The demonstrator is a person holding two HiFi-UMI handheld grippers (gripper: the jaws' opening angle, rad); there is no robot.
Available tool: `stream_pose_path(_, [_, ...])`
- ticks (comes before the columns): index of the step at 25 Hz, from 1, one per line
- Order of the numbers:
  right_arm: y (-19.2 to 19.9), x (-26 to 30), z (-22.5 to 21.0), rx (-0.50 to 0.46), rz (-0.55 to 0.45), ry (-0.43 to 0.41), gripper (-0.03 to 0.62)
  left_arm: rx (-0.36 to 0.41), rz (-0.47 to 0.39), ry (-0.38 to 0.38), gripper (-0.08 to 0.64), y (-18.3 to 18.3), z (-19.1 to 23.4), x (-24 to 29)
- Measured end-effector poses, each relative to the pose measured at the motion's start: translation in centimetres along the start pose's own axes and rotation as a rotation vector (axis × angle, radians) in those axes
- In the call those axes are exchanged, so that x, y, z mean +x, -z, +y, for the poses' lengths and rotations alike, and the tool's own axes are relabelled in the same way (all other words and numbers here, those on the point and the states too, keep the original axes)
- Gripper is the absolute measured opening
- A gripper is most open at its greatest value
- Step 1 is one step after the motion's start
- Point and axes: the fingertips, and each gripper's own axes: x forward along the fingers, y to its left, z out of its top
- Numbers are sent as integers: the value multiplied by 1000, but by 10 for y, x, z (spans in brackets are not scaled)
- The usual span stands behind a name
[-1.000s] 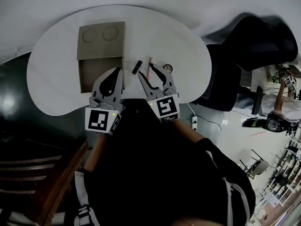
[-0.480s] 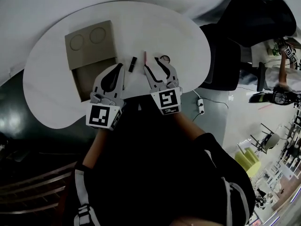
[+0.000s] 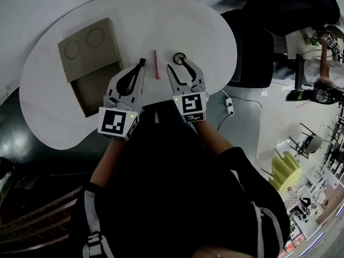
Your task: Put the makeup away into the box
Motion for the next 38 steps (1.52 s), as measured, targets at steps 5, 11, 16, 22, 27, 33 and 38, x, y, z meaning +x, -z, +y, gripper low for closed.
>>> stream_pose_path(5, [21, 6, -13, 19, 42, 20, 198, -20, 33, 23, 3, 16, -7, 13])
stream_pose_path(11, [47, 18, -27, 47, 106, 13, 221, -17, 82, 44, 3, 33, -14, 32])
stream_pose_path(16, [63, 28, -26, 71, 161, -9, 249, -21, 109, 49, 3, 42, -16, 37])
stream_pose_path(22, [78, 38, -29, 88, 208, -4, 250, -24, 127, 65, 3, 50, -22, 45])
stream_pose_path(27, [81, 42, -30, 49, 227, 7, 242, -23, 124, 73, 3, 51, -28, 42])
stream_pose_path(33, [78, 37, -26, 24, 232, 12, 230, -21, 111, 61, 3, 49, -26, 30])
stream_pose_path(38, [58, 30, -17, 24, 198, -9, 230, -23, 95, 41, 3, 48, -21, 17])
